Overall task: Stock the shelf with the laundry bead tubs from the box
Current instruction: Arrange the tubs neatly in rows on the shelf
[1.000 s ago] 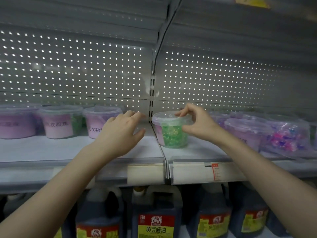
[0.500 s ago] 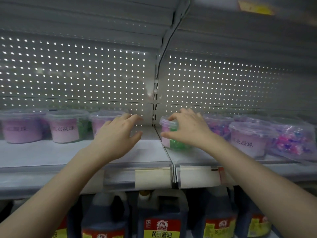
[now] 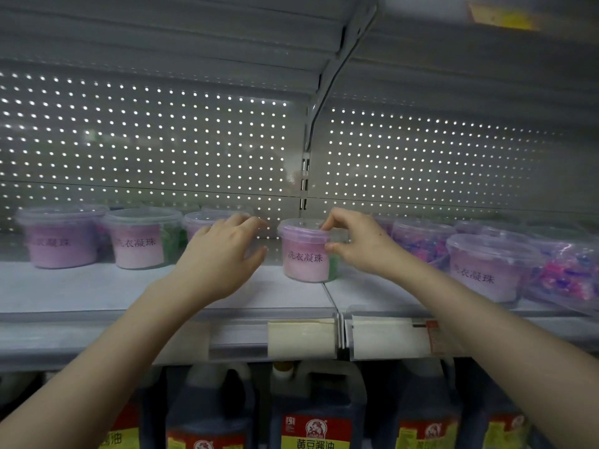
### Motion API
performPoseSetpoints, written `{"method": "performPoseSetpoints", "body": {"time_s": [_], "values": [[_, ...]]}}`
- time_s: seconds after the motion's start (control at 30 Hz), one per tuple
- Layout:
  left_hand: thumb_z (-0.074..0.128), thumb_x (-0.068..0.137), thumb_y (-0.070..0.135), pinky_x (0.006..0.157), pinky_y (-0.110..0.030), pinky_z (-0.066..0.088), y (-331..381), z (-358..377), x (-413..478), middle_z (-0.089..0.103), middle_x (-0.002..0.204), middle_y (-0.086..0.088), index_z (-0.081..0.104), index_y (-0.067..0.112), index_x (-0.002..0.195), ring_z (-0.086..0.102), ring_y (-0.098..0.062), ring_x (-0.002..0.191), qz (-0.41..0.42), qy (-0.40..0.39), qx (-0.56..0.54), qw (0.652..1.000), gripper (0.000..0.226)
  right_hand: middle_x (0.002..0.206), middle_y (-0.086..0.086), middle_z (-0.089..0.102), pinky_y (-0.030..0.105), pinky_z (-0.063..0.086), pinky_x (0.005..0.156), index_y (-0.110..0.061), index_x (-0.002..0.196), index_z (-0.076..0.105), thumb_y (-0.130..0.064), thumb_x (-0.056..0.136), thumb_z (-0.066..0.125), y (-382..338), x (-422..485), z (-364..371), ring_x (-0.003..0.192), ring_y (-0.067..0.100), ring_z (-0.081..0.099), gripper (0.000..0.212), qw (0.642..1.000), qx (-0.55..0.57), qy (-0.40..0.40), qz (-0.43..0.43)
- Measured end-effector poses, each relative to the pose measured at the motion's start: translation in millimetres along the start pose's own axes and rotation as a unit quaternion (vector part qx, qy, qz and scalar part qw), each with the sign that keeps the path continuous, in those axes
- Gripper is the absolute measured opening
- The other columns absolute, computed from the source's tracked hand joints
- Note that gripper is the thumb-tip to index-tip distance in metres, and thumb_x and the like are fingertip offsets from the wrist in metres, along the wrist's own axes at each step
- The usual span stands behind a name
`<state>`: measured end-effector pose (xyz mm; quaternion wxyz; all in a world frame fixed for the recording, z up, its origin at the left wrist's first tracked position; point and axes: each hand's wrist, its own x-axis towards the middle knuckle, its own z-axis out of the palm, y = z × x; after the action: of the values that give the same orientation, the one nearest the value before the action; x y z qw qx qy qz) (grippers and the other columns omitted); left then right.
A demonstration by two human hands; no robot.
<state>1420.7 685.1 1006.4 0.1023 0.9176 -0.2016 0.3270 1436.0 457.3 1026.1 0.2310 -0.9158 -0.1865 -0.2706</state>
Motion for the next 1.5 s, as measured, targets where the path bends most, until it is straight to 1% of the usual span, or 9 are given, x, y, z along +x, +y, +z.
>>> {"method": "performPoseSetpoints", "body": {"time_s": [0.3,0.4,0.57,0.8,1.07,1.17,1.27,1.33,1.5], "values": [[0.042,0.094,0.037,0.1,-0.039,0.034,-19,-2,10,0.043,0.141,0.002,0.041,0.024,0.136,0.044,-0.025,0.126,-0.041,-0.035,0.052,0.997,0.044,0.131,0.001,0.056,0.033,0.044,0.094,-0.027,0.125,0.055,-0.003,0.086,0.055,-8,48,18,0.117,0.026,0.053,0.046,0.979,-0.184,-0.079,0.029],[0.041,0.095,0.039,0.102,-0.038,0.031,-26,-4,12,0.038,0.146,0.006,0.039,0.024,0.139,0.04,-0.022,0.13,-0.047,-0.053,0.069,0.995,0.046,0.128,0.006,0.057,0.026,0.042,0.081,-0.019,0.12,0.059,0.0,0.085,0.053,-10,71,27,0.111,0.028,0.056,0.041,0.975,-0.184,-0.105,0.065],[0.039,0.096,0.04,0.1,-0.034,0.034,-31,-4,15,0.037,0.148,0.009,0.037,0.027,0.141,0.042,-0.021,0.13,-0.022,-0.059,0.083,0.995,0.047,0.107,0.008,0.064,0.03,0.045,0.075,-0.011,0.103,0.063,0.002,0.082,0.055,-3,99,50,0.096,0.028,0.061,0.025,0.973,-0.21,-0.091,0.025],[0.042,0.095,0.04,0.094,-0.032,0.041,-39,-4,17,0.048,0.141,0.009,0.041,0.031,0.138,0.048,-0.021,0.124,-0.001,-0.047,0.056,0.997,0.044,0.091,0.005,0.054,0.03,0.039,0.068,-0.015,0.082,0.05,0.001,0.079,0.057,8,127,69,0.083,0.026,0.053,0.018,0.975,-0.198,-0.096,-0.019],[0.042,0.094,0.038,0.086,-0.03,0.041,-37,-6,16,0.053,0.136,0.008,0.048,0.034,0.132,0.053,-0.023,0.117,0.011,-0.034,0.046,0.998,0.039,0.095,0.015,0.058,0.028,0.033,0.066,-0.013,0.083,0.044,0.004,0.079,0.051,18,139,79,0.081,0.026,0.052,0.018,0.978,-0.184,-0.091,-0.02],[0.029,0.088,0.046,0.084,-0.031,0.041,-35,-6,15,0.054,0.134,0.008,0.052,0.031,0.128,0.054,-0.024,0.115,0.001,-0.034,0.064,0.997,0.048,0.1,0.017,0.059,0.027,0.033,0.065,-0.014,0.082,0.043,0.003,0.079,0.052,20,141,77,0.079,0.023,0.05,0.019,0.98,-0.176,-0.095,-0.008],[0.032,0.092,0.044,0.084,-0.031,0.039,-31,-1,14,0.054,0.132,0.007,0.052,0.027,0.125,0.054,-0.024,0.113,-0.006,-0.031,0.085,0.996,0.042,0.109,0.016,0.059,0.03,0.038,0.069,-0.011,0.092,0.051,-0.002,0.082,0.052,15,136,74,0.09,0.028,0.055,0.014,0.977,-0.184,-0.106,0.002],[0.041,0.093,0.042,0.091,-0.034,0.037,-26,2,14,0.05,0.133,0.004,0.049,0.027,0.128,0.05,-0.025,0.117,-0.006,-0.028,0.08,0.996,0.039,0.115,0.013,0.06,0.03,0.044,0.075,-0.01,0.109,0.057,-0.01,0.083,0.055,9,126,67,0.098,0.028,0.057,0.025,0.977,-0.186,-0.1,0.005],[0.043,0.092,0.042,0.101,-0.039,0.035,2,9,18,0.046,0.135,0.001,0.046,0.026,0.13,0.046,-0.025,0.122,0.01,-0.043,0.051,0.998,0.041,0.118,0.002,0.06,0.03,0.048,0.083,-0.025,0.117,0.058,-0.031,0.082,0.062,2,76,31,0.1,0.024,0.058,0.036,0.973,-0.195,-0.105,0.061]]}}
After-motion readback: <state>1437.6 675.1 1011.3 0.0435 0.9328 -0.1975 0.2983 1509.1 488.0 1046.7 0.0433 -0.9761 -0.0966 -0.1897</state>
